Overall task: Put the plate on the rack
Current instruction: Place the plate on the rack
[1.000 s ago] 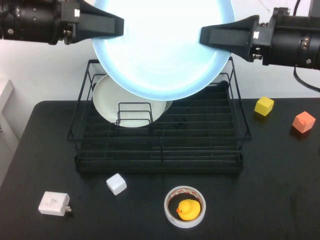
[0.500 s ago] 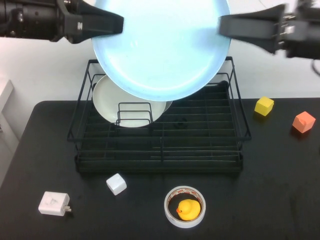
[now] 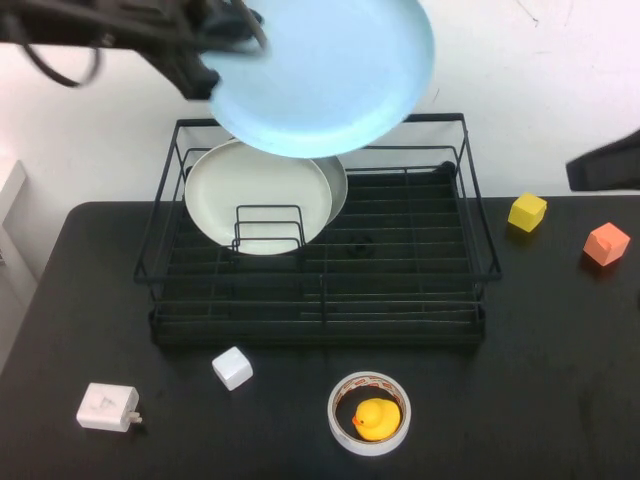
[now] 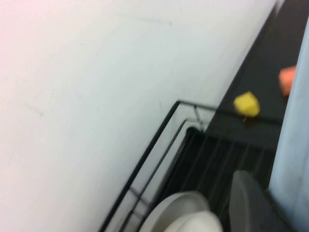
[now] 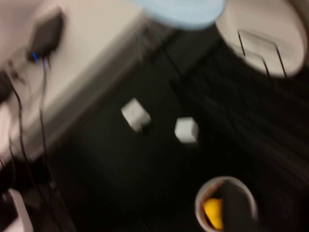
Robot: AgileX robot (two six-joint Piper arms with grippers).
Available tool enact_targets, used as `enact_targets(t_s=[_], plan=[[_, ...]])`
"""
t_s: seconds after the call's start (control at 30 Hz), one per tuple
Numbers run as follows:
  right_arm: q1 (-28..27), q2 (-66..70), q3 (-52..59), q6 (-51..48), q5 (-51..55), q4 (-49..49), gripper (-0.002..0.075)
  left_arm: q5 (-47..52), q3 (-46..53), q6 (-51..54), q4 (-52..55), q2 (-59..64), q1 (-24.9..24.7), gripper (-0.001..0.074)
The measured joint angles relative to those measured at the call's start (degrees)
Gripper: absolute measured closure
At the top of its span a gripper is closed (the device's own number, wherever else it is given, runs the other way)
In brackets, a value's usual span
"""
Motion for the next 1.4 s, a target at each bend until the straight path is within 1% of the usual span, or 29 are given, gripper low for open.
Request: enact_targets(t_s=[0.07, 0.1, 0.17, 0.23, 0.33, 0.47, 0.53, 0.8, 1.17, 1.4], plan=[[0.12, -0.56, 0.0, 0.13, 0.23, -1.75, 0.0594, -2.1, -0.06, 1.58, 4.45, 1.29, -2.12, 0.0651], [0.25, -0.68, 0.0, -0.13, 0.23, -2.0, 0.0639, -2.52, -0.06, 1.91, 6.86, 2.08, -2.78, 0.0651], [0.47, -1.16, 0.0, -0.99, 0.23, -2.69, 0.0685, -3.11, -0.06, 2.3, 13.39, 3.99, -4.02, 0.0651], [0.61, -1.53, 0.0, -1.92, 0.49, -2.79, 0.0707, -4.5, -0.06, 2.52, 18.37, 6.02, -4.59, 0.0651], [0.61, -1.74, 0.35, -3.24, 0.58, -3.27, 0.0718, -9.27, -0.06, 2.52, 21.02, 9.18, -4.59, 0.0651], [0.61, -1.74, 2.71, -5.75, 0.48, -5.17, 0.0722, -17.36, -0.06, 2.14, 20.64, 12.84, -4.59, 0.0651], [0.61, -1.74, 4.07, -6.59, 0.48, -6.22, 0.0724, -19.73, -0.06, 2.14, 20.41, 14.12, -4.59, 0.0651], [0.61, -1.74, 9.24, -8.74, 0.37, -7.23, 0.0724, -19.6, 0.33, 2.14, 20.75, 16.88, -4.59, 0.0651], [0.61, -1.74, 9.63, -10.37, 0.37, -6.16, 0.0726, -22.06, 0.43, 3.17, 20.81, 17.38, -4.59, 0.0651], [0.61, -1.74, 9.63, -10.37, 0.16, -6.03, 0.0726, -19.9, 0.43, 3.93, 20.67, 18.72, -4.59, 0.0651]])
